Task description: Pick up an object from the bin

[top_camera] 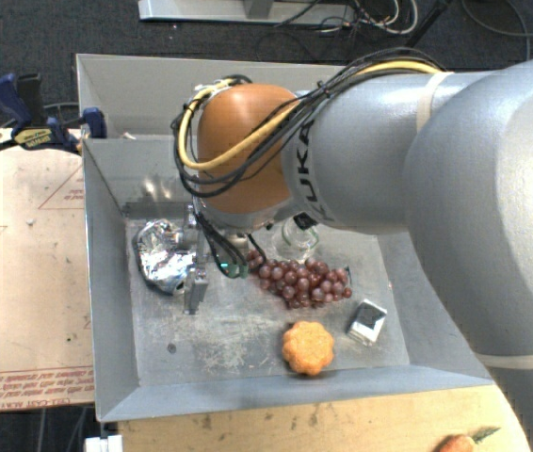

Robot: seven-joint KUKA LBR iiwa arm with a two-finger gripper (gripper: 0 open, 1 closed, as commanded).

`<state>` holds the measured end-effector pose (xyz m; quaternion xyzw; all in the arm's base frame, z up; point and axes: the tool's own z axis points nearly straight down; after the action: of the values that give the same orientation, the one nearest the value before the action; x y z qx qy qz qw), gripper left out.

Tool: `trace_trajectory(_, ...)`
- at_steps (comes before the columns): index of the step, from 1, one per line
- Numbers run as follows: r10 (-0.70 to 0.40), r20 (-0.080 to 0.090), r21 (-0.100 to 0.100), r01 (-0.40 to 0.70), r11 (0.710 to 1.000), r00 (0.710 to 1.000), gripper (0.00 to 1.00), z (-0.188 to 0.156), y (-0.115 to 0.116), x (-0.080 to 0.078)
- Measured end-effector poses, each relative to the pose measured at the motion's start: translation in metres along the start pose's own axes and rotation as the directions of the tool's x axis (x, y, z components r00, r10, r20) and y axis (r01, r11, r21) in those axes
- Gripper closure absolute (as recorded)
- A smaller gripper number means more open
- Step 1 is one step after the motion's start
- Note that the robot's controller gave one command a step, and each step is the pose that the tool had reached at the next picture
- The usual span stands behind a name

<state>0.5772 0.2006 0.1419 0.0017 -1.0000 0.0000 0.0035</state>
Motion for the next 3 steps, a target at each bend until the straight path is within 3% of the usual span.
trace_trajectory(1,0.003,0.007,-0.001,-0.003,1.000,1.000,0.00,-0.004,-0.001,-0.002)
trace_trajectory(2,0.089,0.017,-0.006,-0.088,0.996,0.996,0.00,0.049,0.035,-0.033)
trace_trajectory(3,0.104,0.015,-0.004,-0.104,0.995,0.994,0.00,0.050,0.038,-0.036)
